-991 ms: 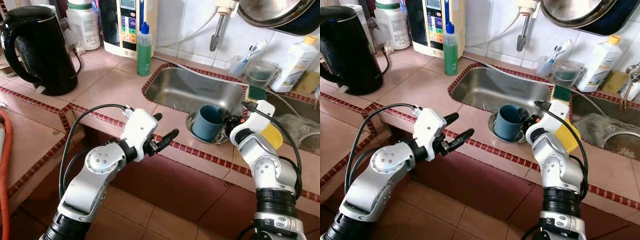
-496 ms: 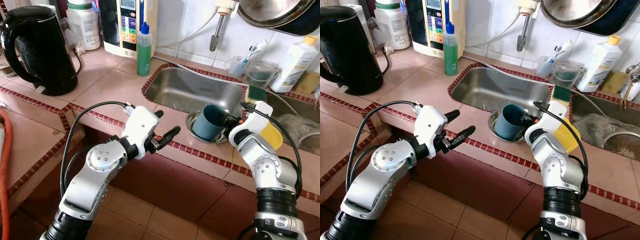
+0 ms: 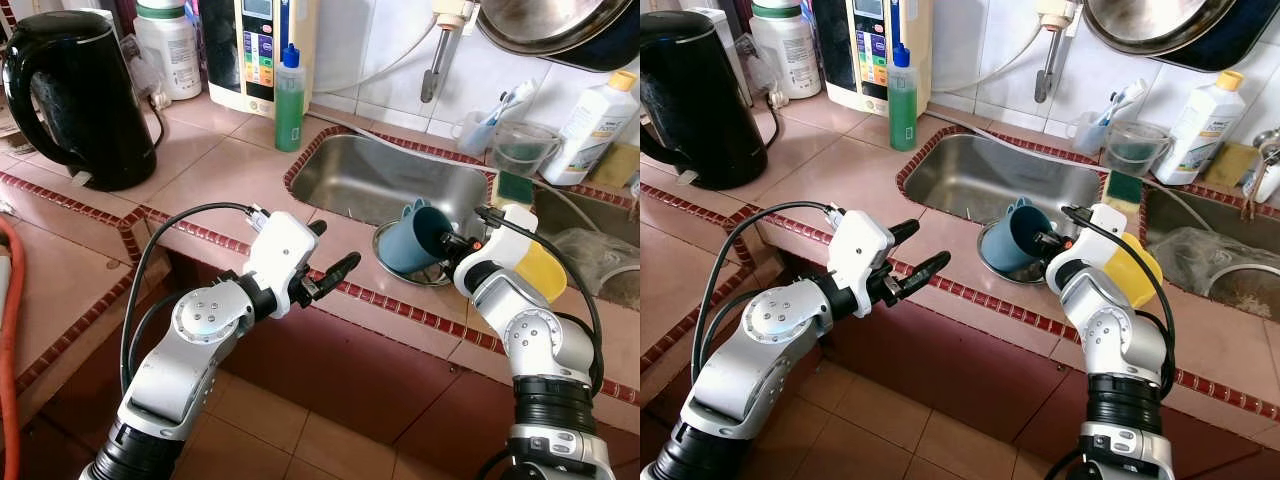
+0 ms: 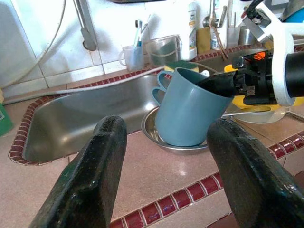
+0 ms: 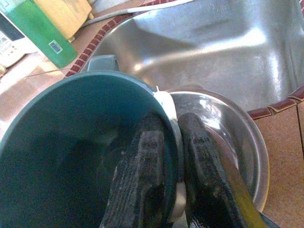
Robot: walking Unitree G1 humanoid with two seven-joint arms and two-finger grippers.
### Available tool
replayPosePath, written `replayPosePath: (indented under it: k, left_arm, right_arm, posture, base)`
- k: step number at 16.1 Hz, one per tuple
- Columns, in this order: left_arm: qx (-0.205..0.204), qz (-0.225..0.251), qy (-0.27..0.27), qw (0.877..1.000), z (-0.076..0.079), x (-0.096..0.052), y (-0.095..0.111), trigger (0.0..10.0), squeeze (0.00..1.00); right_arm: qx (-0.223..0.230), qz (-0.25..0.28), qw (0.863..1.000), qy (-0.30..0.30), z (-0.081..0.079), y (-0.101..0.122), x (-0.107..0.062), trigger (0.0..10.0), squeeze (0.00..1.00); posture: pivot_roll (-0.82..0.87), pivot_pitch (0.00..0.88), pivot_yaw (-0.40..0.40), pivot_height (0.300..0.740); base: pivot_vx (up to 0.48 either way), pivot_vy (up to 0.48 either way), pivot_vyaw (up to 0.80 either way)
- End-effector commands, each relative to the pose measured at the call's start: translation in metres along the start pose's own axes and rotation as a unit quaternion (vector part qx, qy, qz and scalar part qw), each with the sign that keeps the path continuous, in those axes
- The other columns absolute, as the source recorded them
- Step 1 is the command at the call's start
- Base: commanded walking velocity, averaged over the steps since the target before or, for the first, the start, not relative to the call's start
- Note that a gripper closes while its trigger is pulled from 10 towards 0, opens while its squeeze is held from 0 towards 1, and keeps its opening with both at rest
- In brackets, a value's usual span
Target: Kitchen organization
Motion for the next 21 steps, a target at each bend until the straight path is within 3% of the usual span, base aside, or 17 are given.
replayPosePath:
  k: [1,6,8,12,13,14,17,21]
  left_arm:
    - [0.009,0.009,0.005,1.0,-0.003,0.001,0.008,10.0,0.0]
    - [0.006,0.009,0.007,1.0,-0.004,0.001,0.008,10.0,0.0]
    - [0.0,0.01,0.015,1.0,-0.01,0.0,0.007,10.0,0.0]
    - [-0.004,0.008,0.027,1.0,-0.017,-0.001,0.004,10.0,0.0]
    - [-0.008,0.009,0.038,0.999,-0.022,-0.002,0.004,10.0,0.0]
    - [-0.031,0.012,0.063,0.997,-0.031,-0.003,0.002,10.0,0.0]
    - [-0.061,0.007,0.1,0.993,-0.043,-0.005,-0.007,10.0,0.0]
    - [-0.112,0.014,0.144,0.983,-0.058,-0.009,-0.016,10.0,0.0]
  right_arm:
    - [-0.002,-0.003,1.0,-0.003,0.001,0.001,0.001,0.0,0.0]
    - [-0.014,0.019,1.0,0.009,-0.005,0.01,0.0,0.0,0.0]
    - [-0.023,0.054,0.997,0.049,-0.023,0.025,-0.002,0.0,0.0]
    - [-0.035,0.093,0.991,0.092,-0.042,0.039,-0.007,0.0,0.0]
    - [-0.045,0.11,0.986,0.113,-0.05,0.043,-0.01,0.8,0.0]
    - [-0.086,0.14,0.976,0.142,-0.061,0.048,-0.016,10.0,0.0]
    - [-0.202,0.199,0.945,0.166,-0.074,0.049,-0.027,10.0,0.0]
    - [-0.214,0.227,0.937,0.157,-0.069,0.05,-0.03,10.0,0.0]
  posture:
    - [-0.01,0.0,-0.092,0.74]
    - [-0.01,0.0,-0.091,0.74]
    - [-0.01,0.0,-0.091,0.74]
    - [0.0,0.0,-0.096,0.74]
    - [0.0,0.0,-0.099,0.74]
    - [0.0,0.0,-0.099,0.74]
    - [0.0,0.0,-0.101,0.74]
    - [0.0,0.0,-0.102,0.74]
  base:
    - [0.0,0.0,0.0]
    - [0.0,0.0,0.0]
    - [0.0,0.0,0.0]
    - [0.0,0.0,0.0]
    - [0.0,0.0,0.0]
    - [0.0,0.0,0.0]
    - [0.0,0.0,0.0]
    - [0.0,0.0,0.0]
Point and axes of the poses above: a point about 5 cm out from each wrist's last joint towards the gripper, its own x axis pointing out of the wrist towards the gripper, its own y axis along the axis of the wrist's last joint, z = x × y, the point moved 6 cm from there along x, pointing out of the wrist towards the gripper, and after that the axes turned 14 degrees about x, right-handed, at the moved point
